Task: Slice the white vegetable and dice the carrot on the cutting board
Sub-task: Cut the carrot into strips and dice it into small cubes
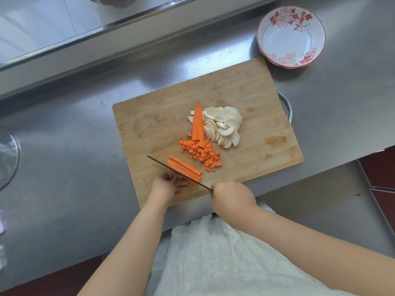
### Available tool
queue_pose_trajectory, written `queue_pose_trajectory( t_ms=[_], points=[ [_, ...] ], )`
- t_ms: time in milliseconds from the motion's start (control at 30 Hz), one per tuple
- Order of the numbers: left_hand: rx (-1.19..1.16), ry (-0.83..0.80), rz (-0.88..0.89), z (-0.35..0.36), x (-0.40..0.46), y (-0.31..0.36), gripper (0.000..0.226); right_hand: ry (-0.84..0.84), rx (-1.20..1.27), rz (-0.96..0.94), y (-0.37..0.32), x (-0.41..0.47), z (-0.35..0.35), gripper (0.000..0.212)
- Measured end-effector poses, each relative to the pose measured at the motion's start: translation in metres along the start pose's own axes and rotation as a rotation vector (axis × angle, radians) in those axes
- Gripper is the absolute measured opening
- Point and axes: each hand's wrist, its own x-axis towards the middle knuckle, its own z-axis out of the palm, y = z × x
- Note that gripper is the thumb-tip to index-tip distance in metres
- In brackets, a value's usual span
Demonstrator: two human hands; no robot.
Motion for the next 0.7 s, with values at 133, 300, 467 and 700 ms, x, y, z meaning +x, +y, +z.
queue_pose_trajectory(
  t_ms=[133, 300, 467, 700],
  points=[
    [0.06, 0.013, 0.009, 0.0006, -0.0032, 0.0011, 0.005, 0.014, 0.002, 0.017, 0.0008, -0.001, 0.0021, 0.018],
    [0.084, 0.041, 0.012, 0.0008, 0.0016, 0.0014, 0.008, 0.017, 0.034, 0.03, 0.0016, 0.0023, 0.0043, 0.019],
    [0.099, 0.038, 0.009, 0.0001, 0.006, 0.0016, 0.006, 0.017, 0.034, 0.02, 0.0017, 0.0017, 0.0051, 0.02],
    [0.11, 0.031, 0.021, -0.0022, 0.0061, 0.001, 0.005, 0.013, 0.04, 0.009, 0.0031, 0.0012, 0.0043, 0.02]
  ],
)
